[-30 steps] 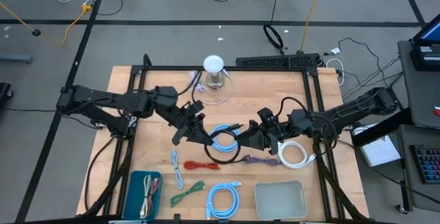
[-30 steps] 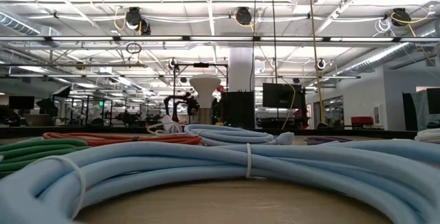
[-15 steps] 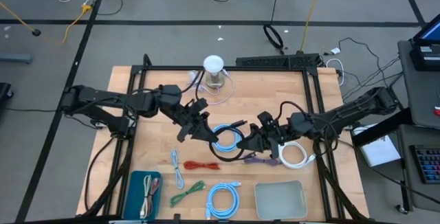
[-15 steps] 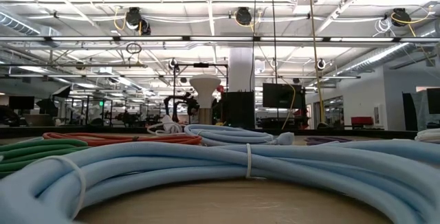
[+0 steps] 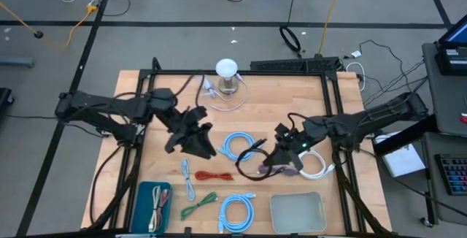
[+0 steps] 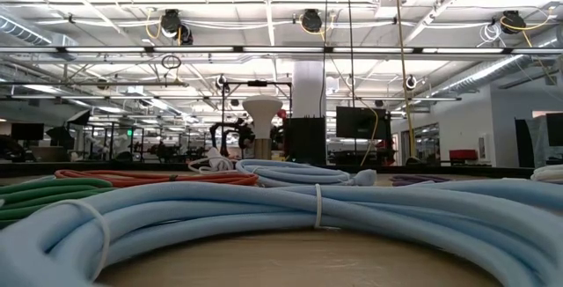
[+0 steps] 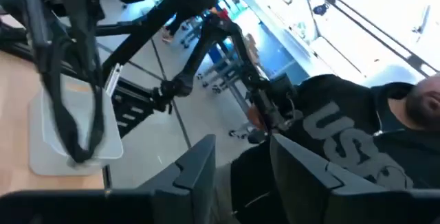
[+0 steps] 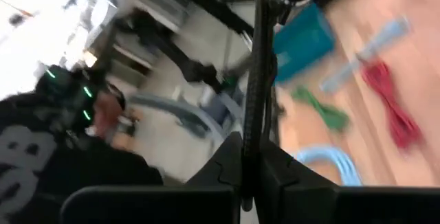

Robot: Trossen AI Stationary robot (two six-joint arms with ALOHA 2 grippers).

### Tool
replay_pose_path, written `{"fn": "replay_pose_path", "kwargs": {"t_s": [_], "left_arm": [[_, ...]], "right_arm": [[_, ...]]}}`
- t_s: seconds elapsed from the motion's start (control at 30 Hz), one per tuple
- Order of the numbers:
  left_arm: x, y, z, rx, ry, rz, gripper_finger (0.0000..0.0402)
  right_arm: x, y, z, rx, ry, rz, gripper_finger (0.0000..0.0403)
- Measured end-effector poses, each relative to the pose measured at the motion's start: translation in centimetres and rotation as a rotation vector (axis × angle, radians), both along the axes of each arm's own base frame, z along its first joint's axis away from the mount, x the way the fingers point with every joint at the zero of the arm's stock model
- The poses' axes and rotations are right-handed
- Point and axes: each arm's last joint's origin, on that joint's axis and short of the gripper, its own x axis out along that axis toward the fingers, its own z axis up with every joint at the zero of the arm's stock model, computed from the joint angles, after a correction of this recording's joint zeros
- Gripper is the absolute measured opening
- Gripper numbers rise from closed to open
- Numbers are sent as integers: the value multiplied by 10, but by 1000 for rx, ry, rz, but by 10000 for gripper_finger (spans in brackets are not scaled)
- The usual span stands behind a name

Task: Pick & Place USB Port
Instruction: Put the black video cable into the gray bin

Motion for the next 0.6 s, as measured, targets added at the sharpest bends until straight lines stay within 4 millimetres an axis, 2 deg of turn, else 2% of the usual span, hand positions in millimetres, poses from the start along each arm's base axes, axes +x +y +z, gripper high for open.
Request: {"fn": "replay_pose_path", "kwargs": {"t_s": [0.13,0.2,0.3,0.4,0.6], "left_arm": [[-17,3,3,37,51,50,140],[-24,4,-1,58,105,72,133],[-30,3,-1,78,131,93,119],[-32,2,-3,99,146,88,106],[-31,3,-9,138,171,100,93]], "right_arm": [[-18,-2,-7,-3,172,77,3],[-26,4,-14,3,273,146,3],[-39,22,-24,-31,406,251,3],[-46,40,-27,-93,473,317,3],[-45,71,-30,-256,556,346,3]]}}
